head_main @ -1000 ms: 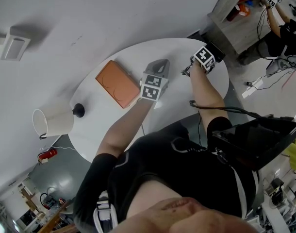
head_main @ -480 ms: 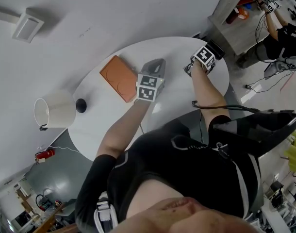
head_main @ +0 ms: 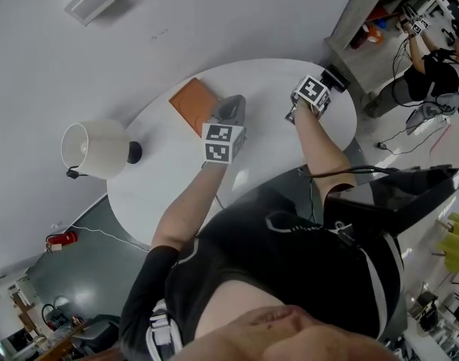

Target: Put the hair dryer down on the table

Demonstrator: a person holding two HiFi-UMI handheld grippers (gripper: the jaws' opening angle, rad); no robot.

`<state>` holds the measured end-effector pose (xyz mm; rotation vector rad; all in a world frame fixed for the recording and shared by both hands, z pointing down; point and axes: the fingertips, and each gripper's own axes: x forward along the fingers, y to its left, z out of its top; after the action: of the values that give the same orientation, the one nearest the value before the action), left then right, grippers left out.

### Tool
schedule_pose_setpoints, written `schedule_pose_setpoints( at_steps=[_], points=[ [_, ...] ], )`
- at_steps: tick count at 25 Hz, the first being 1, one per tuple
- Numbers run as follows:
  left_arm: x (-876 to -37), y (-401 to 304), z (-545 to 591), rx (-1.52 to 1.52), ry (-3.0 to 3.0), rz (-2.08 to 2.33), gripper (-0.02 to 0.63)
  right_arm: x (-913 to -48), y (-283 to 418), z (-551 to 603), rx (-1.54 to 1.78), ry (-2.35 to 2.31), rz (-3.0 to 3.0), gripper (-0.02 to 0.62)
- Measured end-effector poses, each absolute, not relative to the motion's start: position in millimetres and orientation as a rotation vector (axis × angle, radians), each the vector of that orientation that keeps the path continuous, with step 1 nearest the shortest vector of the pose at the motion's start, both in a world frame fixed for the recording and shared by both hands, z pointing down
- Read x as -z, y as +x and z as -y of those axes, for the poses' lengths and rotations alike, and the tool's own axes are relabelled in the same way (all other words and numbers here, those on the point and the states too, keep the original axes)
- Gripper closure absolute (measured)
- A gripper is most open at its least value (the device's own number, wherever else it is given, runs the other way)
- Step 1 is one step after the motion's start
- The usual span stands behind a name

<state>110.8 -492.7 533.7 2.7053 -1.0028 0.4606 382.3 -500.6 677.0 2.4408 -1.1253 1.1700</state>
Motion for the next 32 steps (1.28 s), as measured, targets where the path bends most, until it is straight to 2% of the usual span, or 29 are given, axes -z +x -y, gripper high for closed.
schedule_pose_setpoints(
  at_steps=[8,9,11,12,15,23,32],
  points=[
    [-511.4,57.2,458.5,-0.377,2.701,1.090,0.575,-626.5,320.4,487.9,-1.033,2.410,1.339,0.258],
    [-508.6,50.8,455.7,-0.375,2.705,1.102,0.575,-619.1,310.6,487.8,-1.022,2.406,1.383,0.275],
    [-501.1,38.5,452.8,-0.368,2.716,1.124,0.575,-600.1,288.0,491.1,-0.984,2.385,1.491,0.388],
    [-496.9,31.6,451.4,-0.357,2.716,1.139,0.575,-589.5,275.7,493.4,-0.954,2.366,1.556,0.414],
    [-483.8,7.2,445.4,-0.309,2.701,1.202,0.575,-556.6,238.2,497.3,-0.843,2.291,1.762,0.422],
    [-442.4,-64.8,430.2,-0.192,2.634,1.447,0.575,-476.3,132.8,490.1,-0.628,1.980,2.259,0.516],
    [-409.8,-151.2,397.2,-0.118,2.500,1.728,0.575,-415.5,31.6,451.3,-0.298,1.675,2.537,0.534]
  ],
)
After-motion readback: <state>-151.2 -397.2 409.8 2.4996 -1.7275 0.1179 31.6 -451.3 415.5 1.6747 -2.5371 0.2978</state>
